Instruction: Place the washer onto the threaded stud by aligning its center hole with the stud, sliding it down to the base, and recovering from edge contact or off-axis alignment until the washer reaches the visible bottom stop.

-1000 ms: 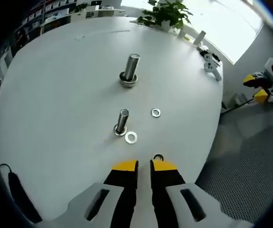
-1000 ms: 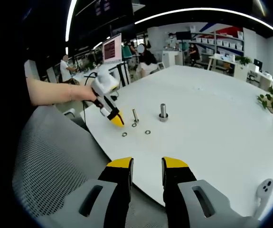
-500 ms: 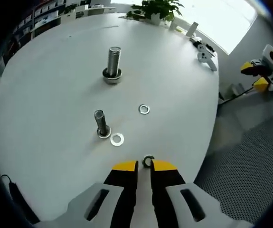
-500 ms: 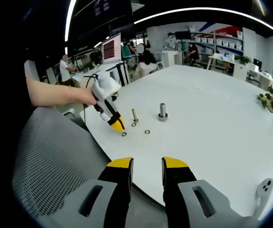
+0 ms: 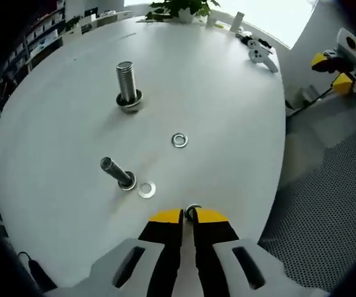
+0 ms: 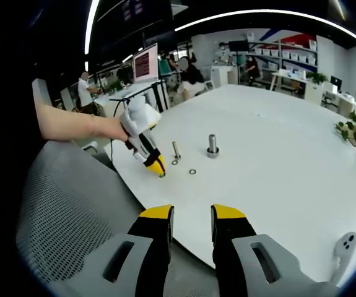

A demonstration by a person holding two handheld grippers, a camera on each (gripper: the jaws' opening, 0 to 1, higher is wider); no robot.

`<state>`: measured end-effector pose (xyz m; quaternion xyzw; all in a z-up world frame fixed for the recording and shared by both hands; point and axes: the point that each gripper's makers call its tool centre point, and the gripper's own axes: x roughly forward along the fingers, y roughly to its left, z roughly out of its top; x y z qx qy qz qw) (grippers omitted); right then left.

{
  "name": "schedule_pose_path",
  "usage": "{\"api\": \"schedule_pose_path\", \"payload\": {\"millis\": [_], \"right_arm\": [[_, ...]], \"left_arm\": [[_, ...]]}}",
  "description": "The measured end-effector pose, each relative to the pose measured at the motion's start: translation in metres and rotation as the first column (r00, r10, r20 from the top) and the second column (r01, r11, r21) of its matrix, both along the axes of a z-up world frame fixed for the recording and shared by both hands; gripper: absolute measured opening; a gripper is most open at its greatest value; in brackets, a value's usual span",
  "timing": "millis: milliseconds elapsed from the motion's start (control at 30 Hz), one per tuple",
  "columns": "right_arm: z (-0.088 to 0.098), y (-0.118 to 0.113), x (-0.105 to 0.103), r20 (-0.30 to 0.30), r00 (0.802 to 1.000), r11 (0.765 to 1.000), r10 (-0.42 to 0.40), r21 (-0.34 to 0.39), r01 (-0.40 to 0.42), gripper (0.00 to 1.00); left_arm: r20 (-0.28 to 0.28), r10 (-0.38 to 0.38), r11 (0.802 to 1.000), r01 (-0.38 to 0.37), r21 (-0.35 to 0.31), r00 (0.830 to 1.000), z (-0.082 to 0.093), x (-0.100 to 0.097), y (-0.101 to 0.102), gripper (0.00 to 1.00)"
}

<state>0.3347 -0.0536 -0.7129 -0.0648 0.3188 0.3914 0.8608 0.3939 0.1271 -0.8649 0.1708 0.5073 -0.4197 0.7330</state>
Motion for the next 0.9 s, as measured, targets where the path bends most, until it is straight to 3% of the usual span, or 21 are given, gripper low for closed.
{"api": "schedule_pose_path", "payload": {"millis": [200,300,433,900], "right_arm": [[-0.0007,-0.0002,-0.0002,-0.002,1.0,1.0,0.003,-0.001,-0.003,0.26],[-0.0005,-0.0001,-0.0003,-0.003,1.0,1.0,0.0,0.002,0.0,0.26],[-0.0001,-0.0001,0.0,0.0,1.0,1.0,0.0,0.002,0.0,0.26],[0.0021,-0.0012,0.0019,0.012,1.0,1.0,-0.011,0.01,0.011,0.26]], "left_arm": [[0.044,-0.087,0.994,0.084,0.063,0.995,-0.0002,-0.0005,0.0008,0.03],[0.092,-0.202,0.975,0.191,0.115,0.975,0.0001,-0.0018,0.0003,0.03],[0.126,-0.27,0.954,0.248,0.168,0.955,-0.0004,-0.0014,0.0004,0.02],[0.109,-0.232,0.958,0.208,0.196,0.967,0.0007,-0.0003,0.0008,0.0]]}}
